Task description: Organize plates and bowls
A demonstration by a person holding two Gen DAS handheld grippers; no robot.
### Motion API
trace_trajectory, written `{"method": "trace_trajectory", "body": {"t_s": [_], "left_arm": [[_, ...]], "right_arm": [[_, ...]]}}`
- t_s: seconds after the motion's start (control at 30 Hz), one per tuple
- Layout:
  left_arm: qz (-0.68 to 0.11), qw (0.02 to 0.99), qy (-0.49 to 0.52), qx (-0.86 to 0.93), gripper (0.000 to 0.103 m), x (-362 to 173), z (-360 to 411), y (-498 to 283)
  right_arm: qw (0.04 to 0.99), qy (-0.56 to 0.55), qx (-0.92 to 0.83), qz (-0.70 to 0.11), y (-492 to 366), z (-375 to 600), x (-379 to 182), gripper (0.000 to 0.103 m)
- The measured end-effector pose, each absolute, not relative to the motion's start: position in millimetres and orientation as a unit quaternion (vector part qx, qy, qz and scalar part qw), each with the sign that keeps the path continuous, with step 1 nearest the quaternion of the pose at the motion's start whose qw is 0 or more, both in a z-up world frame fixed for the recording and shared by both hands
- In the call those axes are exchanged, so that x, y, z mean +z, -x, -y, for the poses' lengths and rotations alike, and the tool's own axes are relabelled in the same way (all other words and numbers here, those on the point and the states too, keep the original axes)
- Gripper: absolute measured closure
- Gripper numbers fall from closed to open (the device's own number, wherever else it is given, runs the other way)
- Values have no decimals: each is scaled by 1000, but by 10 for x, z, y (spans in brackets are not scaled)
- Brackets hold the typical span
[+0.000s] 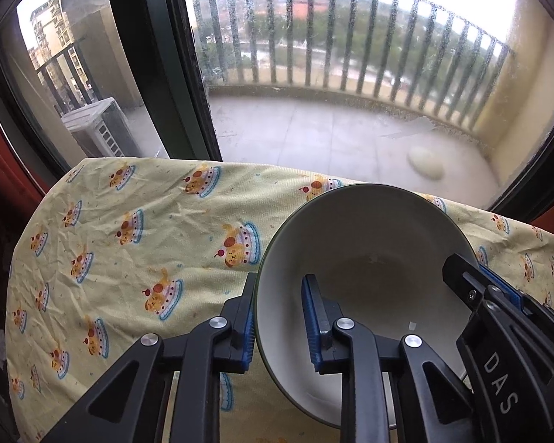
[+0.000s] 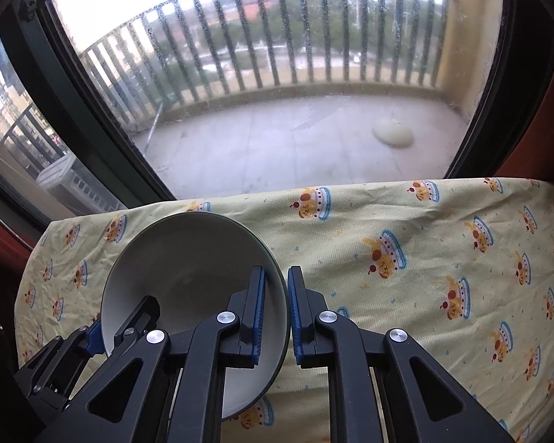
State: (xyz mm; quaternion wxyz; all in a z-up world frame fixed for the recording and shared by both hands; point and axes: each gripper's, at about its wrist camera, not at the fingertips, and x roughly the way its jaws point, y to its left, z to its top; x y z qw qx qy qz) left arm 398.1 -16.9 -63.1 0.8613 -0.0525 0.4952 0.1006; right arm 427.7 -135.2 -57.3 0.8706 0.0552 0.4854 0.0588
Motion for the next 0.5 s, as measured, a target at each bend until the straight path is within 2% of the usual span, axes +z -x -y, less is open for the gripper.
{"method": "trace_trajectory", "body": {"t_s": [0.5], "left_arm": [[-494,864,39,90,82,-505,197,-3441]], "right_arm": [[861,-72,50,-500,-3718,1387,-503,88]]}}
